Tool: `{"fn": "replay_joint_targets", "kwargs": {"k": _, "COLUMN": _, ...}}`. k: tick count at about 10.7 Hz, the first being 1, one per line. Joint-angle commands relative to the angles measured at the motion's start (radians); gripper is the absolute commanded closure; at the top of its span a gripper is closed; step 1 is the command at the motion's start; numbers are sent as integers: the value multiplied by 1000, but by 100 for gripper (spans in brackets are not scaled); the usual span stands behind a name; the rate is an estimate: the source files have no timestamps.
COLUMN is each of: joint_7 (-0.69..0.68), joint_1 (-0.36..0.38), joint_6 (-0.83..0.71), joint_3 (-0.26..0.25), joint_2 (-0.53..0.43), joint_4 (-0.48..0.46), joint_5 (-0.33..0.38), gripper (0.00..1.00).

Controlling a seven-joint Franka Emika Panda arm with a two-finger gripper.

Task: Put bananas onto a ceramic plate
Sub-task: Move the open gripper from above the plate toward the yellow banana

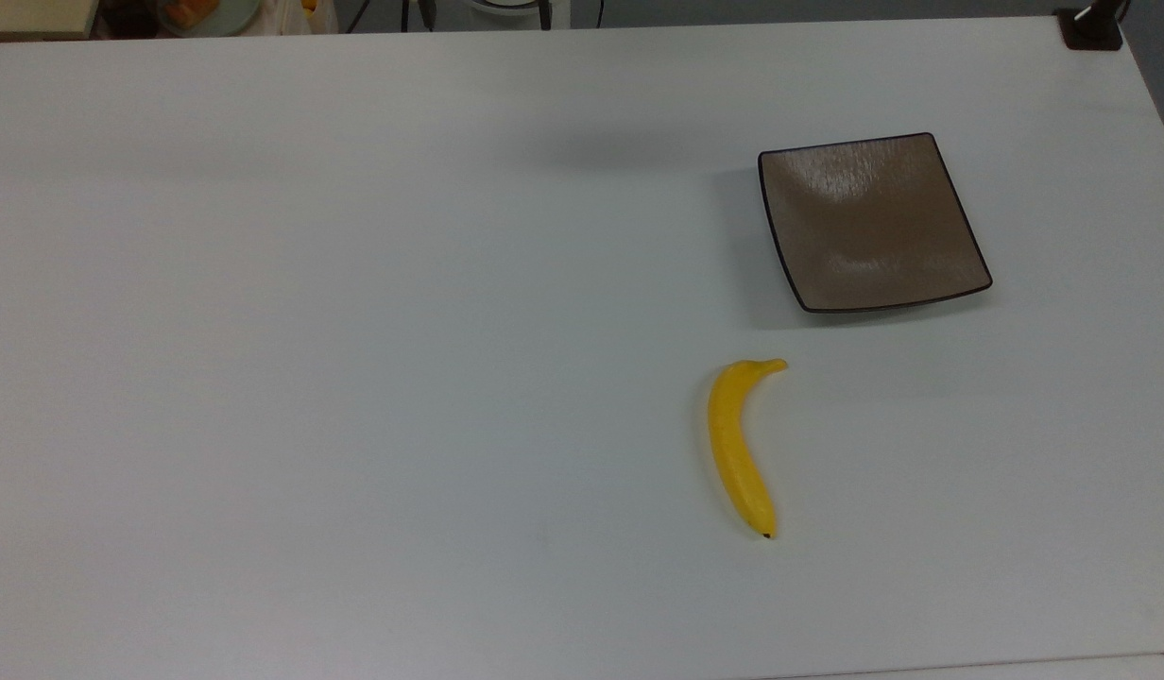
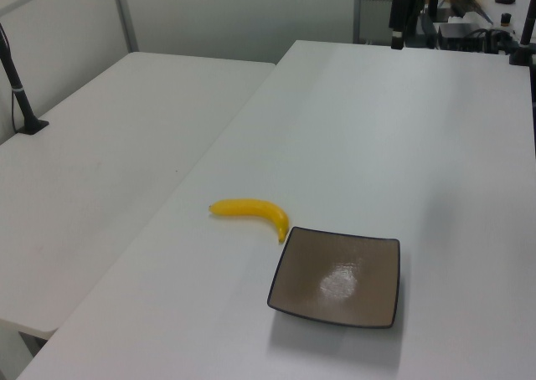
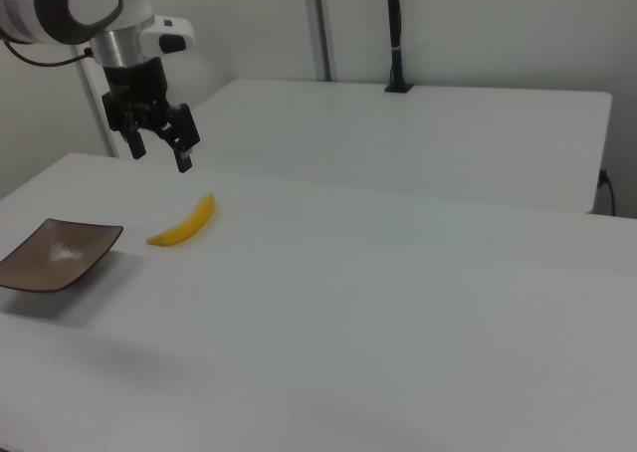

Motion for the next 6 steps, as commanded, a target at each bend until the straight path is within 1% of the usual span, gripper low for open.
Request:
{"fn": "replay_joint_targets", "kwargs": {"k": 1, "joint_7": -15, "joint_1": 16, "joint_6": 35, "joint_3": 0, "joint_2": 15, "joint_4": -16, "joint_5": -16, "gripper": 0}}
{"fn": "replay_joint_targets", "kwargs": {"k": 6, "joint_7": -10, "joint_1": 16, "joint_6": 28, "joint_3": 3, "joint_2": 15, "joint_4": -18, "joint_5": -16, "gripper": 0}}
